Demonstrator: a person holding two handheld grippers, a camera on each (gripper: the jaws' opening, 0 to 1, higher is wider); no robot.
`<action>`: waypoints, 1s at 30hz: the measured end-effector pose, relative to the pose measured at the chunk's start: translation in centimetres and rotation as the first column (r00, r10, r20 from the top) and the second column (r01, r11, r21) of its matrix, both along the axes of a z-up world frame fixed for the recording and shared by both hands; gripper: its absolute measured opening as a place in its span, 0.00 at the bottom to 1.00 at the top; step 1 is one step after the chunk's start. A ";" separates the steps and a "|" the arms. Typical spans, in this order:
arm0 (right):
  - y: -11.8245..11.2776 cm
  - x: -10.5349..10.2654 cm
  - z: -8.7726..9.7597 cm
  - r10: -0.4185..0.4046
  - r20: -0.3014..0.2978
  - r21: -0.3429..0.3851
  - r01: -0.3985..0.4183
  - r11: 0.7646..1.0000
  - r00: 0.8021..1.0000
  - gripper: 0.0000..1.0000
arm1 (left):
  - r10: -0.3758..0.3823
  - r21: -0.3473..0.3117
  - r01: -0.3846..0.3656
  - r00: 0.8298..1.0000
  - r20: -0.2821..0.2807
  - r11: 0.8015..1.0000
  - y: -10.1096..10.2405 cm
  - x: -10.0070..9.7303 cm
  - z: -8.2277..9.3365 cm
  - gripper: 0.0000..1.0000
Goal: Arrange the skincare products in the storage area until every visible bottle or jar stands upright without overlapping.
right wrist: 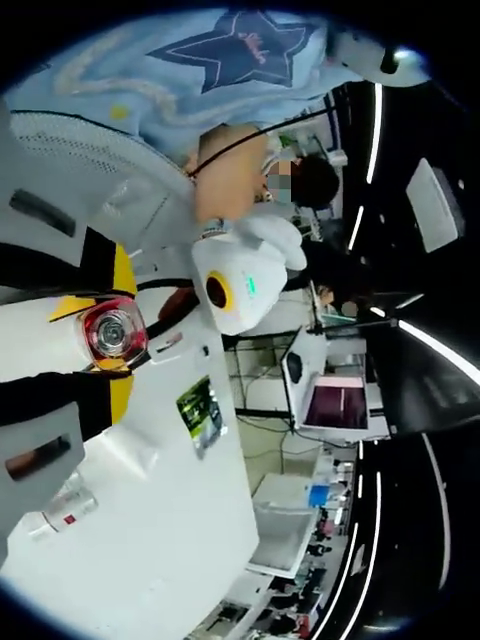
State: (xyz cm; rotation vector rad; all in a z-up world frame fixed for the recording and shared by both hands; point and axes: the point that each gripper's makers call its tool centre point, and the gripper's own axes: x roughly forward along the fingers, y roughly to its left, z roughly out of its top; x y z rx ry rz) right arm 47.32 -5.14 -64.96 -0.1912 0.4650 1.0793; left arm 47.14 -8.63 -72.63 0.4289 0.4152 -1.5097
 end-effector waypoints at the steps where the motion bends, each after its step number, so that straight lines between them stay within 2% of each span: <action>1: 0.1 0.3 0.2 -0.026 0.019 0.039 0.025 0.999 0.999 0.23 | 0.002 0.001 -0.002 1.000 0.005 1.000 0.0 0.1 0.0 0.33; 4: 0.0 0.5 0.4 -0.099 0.044 0.117 0.094 0.989 0.994 0.24 | 0.008 -0.002 -0.008 1.000 0.002 1.000 0.1 0.2 0.0 0.32; 5: -0.2 0.7 0.5 -0.145 0.043 0.151 0.138 0.979 0.988 0.24 | 0.010 -0.003 -0.010 1.000 0.002 1.000 0.1 0.2 0.0 0.32; 6: -0.5 0.9 0.3 -0.202 0.015 0.171 0.196 0.966 0.979 0.27 | 0.019 -0.005 -0.019 1.000 -0.002 1.000 0.1 0.3 0.0 0.32; 7: -0.9 1.4 0.2 -0.267 -0.007 0.213 0.263 0.941 0.964 0.31 | 0.020 -0.007 -0.020 1.000 -0.005 1.000 0.0 0.3 0.0 0.32; 9: -1.3 1.8 0.2 -0.344 -0.060 0.281 0.347 0.895 0.937 0.35 | 0.024 -0.010 -0.024 1.000 -0.011 1.000 0.0 0.4 0.1 0.32; 11: -1.2 2.0 -0.3 -0.370 -0.079 0.282 0.377 0.882 0.926 0.38 | 0.033 -0.013 -0.033 0.999 -0.016 0.999 0.1 0.6 0.1 0.32; 12: -1.2 2.1 -0.9 -0.384 -0.074 0.249 0.390 0.887 0.920 0.41 | 0.039 -0.013 -0.039 0.999 -0.008 0.999 0.1 0.8 0.1 0.32; 13: -1.1 2.2 -1.0 -0.381 -0.067 0.246 0.385 0.890 0.922 0.42 | 0.043 -0.012 -0.043 0.999 -0.006 0.999 0.1 0.8 0.1 0.32; 15: -0.9 2.5 -1.6 -0.405 -0.058 0.223 0.408 0.886 0.912 0.42 | 0.055 -0.010 -0.055 0.998 0.006 0.998 0.0 1.2 0.1 0.32; 17: -0.7 2.5 -1.5 -0.414 -0.093 0.249 0.424 0.871 0.906 0.39 | 0.058 -0.011 -0.058 0.998 0.003 0.998 -0.1 1.2 0.1 0.32; 19: -0.5 2.4 -1.7 -0.413 -0.098 0.252 0.424 0.870 0.905 0.35 | 0.063 -0.009 -0.063 0.998 0.006 0.998 -0.2 1.1 0.1 0.32; 22: 0.2 1.9 -2.1 -0.382 -0.063 0.227 0.385 0.894 0.922 0.28 | 0.069 -0.010 -0.069 0.998 0.005 0.998 -0.2 1.1 0.1 0.32; 23: 0.2 1.9 -2.1 -0.390 -0.045 0.226 0.390 0.893 0.920 0.28 | 0.070 -0.010 -0.070 0.998 0.003 0.997 -0.2 1.0 0.1 0.32; 27: 0.2 2.1 -2.6 -0.401 -0.039 0.213 0.400 0.891 0.915 0.28 | 0.078 -0.012 -0.078 0.997 -0.003 0.997 -0.6 0.9 0.1 0.33; 30: -0.1 2.2 -2.9 -0.407 0.033 0.163 0.397 0.903 0.913 0.28 | 0.082 -0.010 -0.082 0.997 0.000 0.997 -1.0 0.9 0.1 0.33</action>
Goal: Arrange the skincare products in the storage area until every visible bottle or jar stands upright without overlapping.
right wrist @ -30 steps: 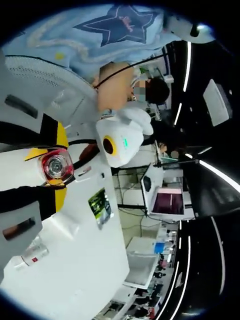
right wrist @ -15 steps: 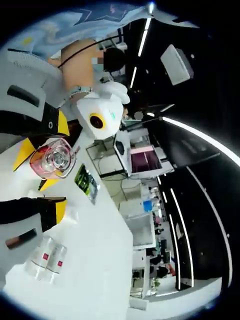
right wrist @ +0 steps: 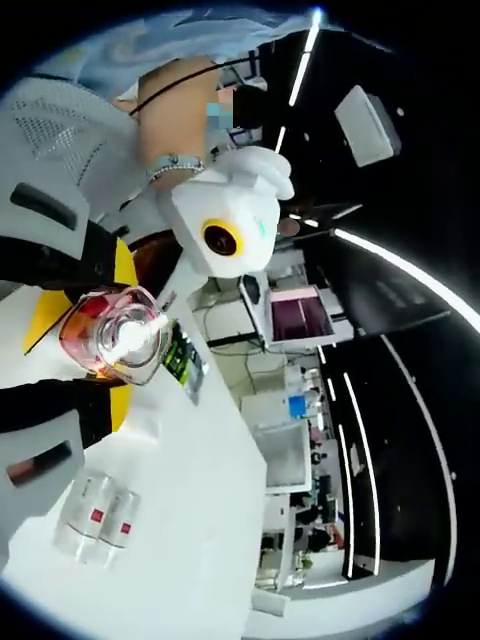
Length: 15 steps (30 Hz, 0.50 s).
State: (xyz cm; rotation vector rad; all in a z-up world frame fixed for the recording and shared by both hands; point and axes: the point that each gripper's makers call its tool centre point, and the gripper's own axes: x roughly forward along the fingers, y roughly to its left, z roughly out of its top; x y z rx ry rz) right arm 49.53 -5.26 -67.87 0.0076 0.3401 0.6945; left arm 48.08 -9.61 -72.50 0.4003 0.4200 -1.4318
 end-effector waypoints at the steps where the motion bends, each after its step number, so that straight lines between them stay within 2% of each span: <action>1: 0.1 0.0 0.0 -0.003 0.000 -0.004 0.003 1.000 1.000 0.29 | 0.004 -0.002 -0.004 1.000 -0.003 1.000 -0.1 0.0 0.0 0.33; 15: -0.5 -0.3 0.2 0.002 0.001 -0.057 -0.002 0.998 1.000 0.28 | 0.002 -0.033 -0.003 1.000 -0.022 0.999 -0.8 -0.2 0.4 0.32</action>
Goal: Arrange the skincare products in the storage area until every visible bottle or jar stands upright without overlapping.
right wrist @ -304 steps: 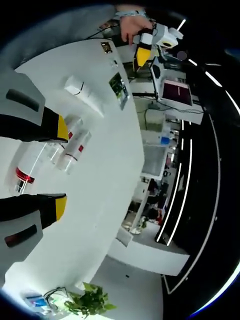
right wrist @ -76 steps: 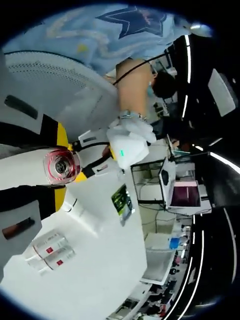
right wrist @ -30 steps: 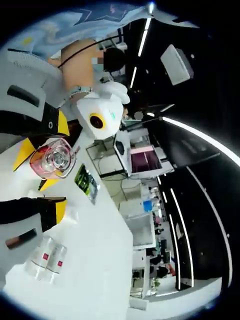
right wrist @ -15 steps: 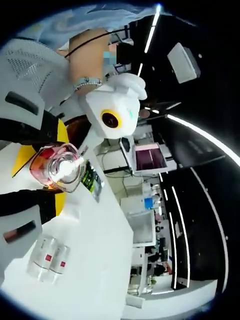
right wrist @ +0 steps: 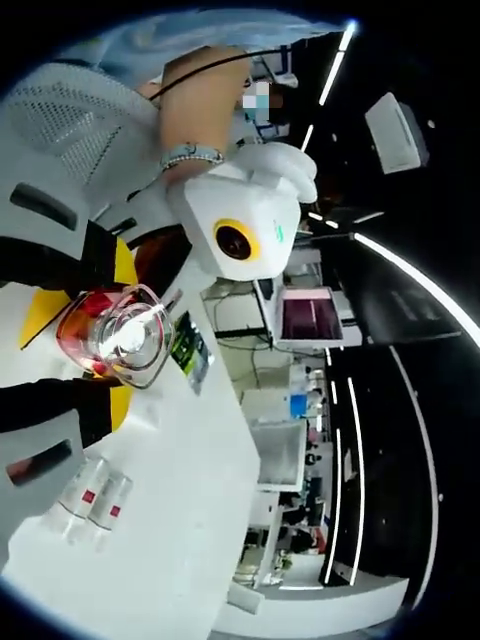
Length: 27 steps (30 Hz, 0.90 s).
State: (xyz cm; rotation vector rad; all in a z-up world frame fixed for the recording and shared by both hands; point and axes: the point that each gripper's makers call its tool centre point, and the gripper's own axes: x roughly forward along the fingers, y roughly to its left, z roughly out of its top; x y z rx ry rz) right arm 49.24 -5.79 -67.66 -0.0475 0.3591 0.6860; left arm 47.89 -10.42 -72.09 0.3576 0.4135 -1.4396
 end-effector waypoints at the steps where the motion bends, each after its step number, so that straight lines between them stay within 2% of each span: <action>1: -0.1 0.0 0.2 0.000 0.011 -0.003 0.000 1.000 1.000 0.28 | 0.001 -0.014 -0.001 1.000 -0.004 1.000 -0.1 0.0 0.2 0.32; 4: -0.2 0.0 0.6 0.000 0.036 -0.020 0.001 1.000 0.999 0.27 | 0.001 -0.034 -0.001 1.000 -0.005 0.999 -0.3 0.1 0.6 0.32; 10: -0.7 0.1 -0.1 -0.010 0.012 -0.046 0.010 0.999 1.000 0.27 | -0.004 -0.040 0.003 1.000 -0.025 0.999 -0.8 0.2 0.1 0.32; 23: -0.9 0.2 -0.2 -0.018 0.025 -0.078 0.020 0.997 1.000 0.27 | -0.006 -0.062 0.003 0.999 -0.040 0.998 -1.0 0.1 0.0 0.32; 27: -0.4 0.1 -0.3 -0.005 0.043 -0.089 0.009 0.996 0.999 0.28 | -0.013 -0.045 0.008 0.994 -0.106 0.999 -0.5 -0.1 -0.4 0.33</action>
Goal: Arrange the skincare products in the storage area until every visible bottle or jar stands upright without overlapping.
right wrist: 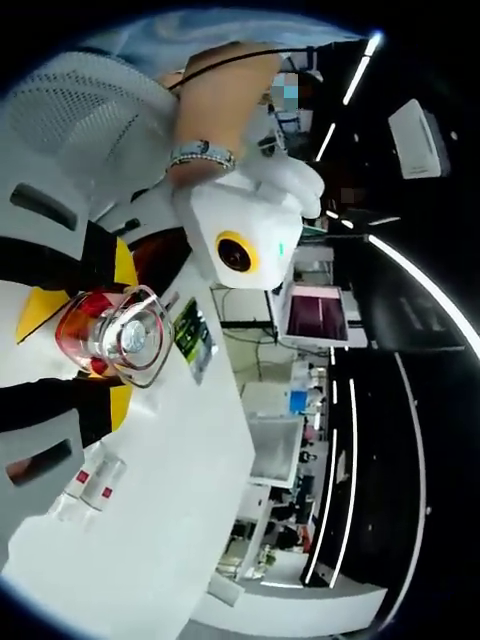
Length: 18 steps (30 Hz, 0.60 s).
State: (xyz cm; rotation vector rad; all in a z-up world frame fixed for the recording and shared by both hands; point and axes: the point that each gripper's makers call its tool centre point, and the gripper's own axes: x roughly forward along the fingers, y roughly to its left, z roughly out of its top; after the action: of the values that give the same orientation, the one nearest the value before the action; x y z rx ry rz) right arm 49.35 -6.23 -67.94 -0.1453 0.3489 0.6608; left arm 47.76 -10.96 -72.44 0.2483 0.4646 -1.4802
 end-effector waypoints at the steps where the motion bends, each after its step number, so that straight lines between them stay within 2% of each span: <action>1: 0.1 0.0 0.0 0.003 0.003 -0.002 -0.003 1.000 1.000 0.28 | -0.002 0.001 0.002 1.000 -0.006 1.000 0.0 0.0 0.0 0.34; 7: 0.5 -0.2 0.0 0.023 0.029 -0.026 -0.022 0.999 0.999 0.28 | -0.031 0.043 0.032 0.999 -0.006 0.999 0.7 -0.6 -0.3 0.36; 9: 0.5 -0.2 0.0 0.025 0.031 -0.021 -0.024 0.999 0.999 0.28 | -0.021 0.028 0.021 0.999 -0.026 0.999 1.1 -0.6 0.0 0.36; 18: 0.2 -0.3 -0.1 0.034 0.049 -0.049 -0.032 0.998 0.998 0.29 | -0.023 0.040 0.023 1.000 -0.019 0.999 1.3 -0.7 -0.1 0.33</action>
State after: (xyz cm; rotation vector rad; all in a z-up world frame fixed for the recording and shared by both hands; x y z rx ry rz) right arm 49.05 -5.99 -68.02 -0.2137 0.3147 0.6803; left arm 47.05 -9.67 -72.57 0.2730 0.5085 -1.4976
